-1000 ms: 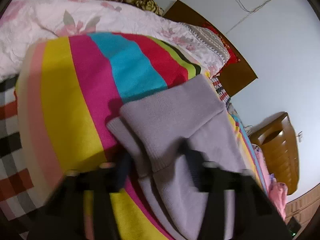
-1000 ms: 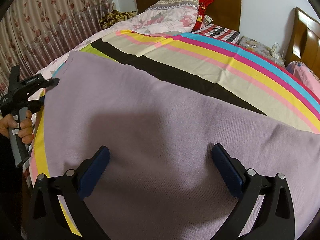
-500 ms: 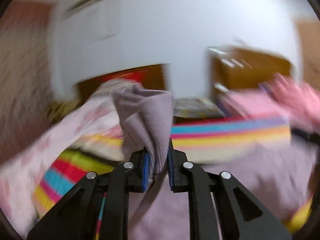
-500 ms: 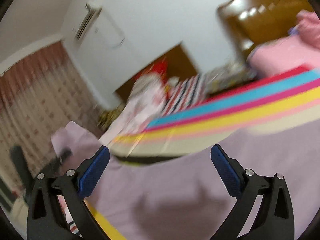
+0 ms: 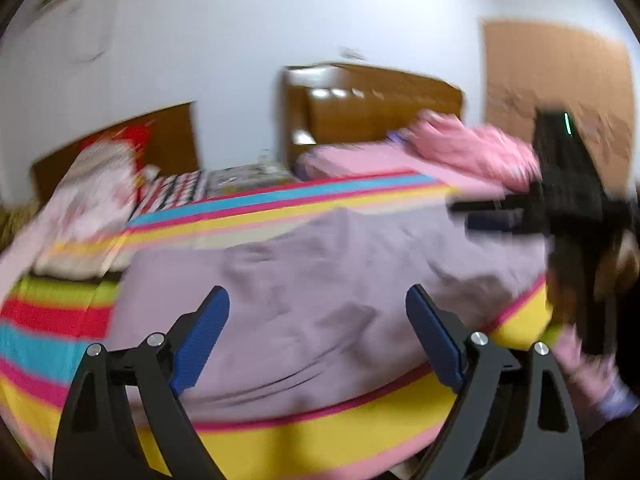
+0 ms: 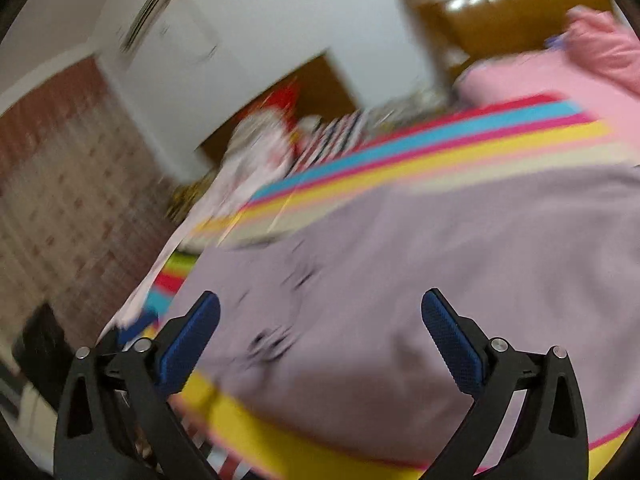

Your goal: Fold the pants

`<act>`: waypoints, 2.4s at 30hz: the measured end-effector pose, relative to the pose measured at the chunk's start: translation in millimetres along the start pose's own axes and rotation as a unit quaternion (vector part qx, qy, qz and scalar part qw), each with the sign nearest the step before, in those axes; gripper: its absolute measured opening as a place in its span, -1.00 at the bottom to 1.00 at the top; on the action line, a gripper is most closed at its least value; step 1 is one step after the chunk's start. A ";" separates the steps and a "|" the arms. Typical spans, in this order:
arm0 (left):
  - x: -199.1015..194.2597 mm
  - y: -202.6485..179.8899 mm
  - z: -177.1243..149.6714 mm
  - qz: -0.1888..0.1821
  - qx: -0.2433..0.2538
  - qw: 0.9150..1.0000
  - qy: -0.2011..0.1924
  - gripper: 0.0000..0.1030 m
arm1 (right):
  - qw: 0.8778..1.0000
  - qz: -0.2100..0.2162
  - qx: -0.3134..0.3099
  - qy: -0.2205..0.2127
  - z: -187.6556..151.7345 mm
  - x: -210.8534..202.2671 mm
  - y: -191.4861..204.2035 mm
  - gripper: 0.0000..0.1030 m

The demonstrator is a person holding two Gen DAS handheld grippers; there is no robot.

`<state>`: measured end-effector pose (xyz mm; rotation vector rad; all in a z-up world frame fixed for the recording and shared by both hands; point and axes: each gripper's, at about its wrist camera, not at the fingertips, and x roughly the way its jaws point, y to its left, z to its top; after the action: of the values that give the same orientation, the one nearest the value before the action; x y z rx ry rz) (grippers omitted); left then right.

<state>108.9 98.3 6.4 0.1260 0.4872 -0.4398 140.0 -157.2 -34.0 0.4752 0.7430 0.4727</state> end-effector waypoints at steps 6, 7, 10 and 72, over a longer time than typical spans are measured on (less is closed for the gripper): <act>-17.7 86.8 -37.8 0.131 -0.100 0.986 0.039 0.78 | 0.991 0.049 0.002 0.126 -20.8 66.7 35.0 0.49; -21.6 98.6 -41.7 0.143 -0.119 0.982 0.041 0.80 | 0.989 0.044 0.005 0.139 -22.3 75.3 38.8 0.48; -27.1 121.3 -53.7 0.150 -0.158 0.975 0.039 0.85 | 0.986 0.034 0.018 0.162 -24.4 96.3 45.1 0.43; -14.5 95.8 18.4 0.168 -0.092 0.981 0.034 0.96 | 0.982 -0.134 -0.134 0.019 16.3 37.2 41.6 -0.16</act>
<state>147.2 185.9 30.8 0.0424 0.5593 -0.0576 166.0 -107.2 -19.5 0.1106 0.7539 0.3231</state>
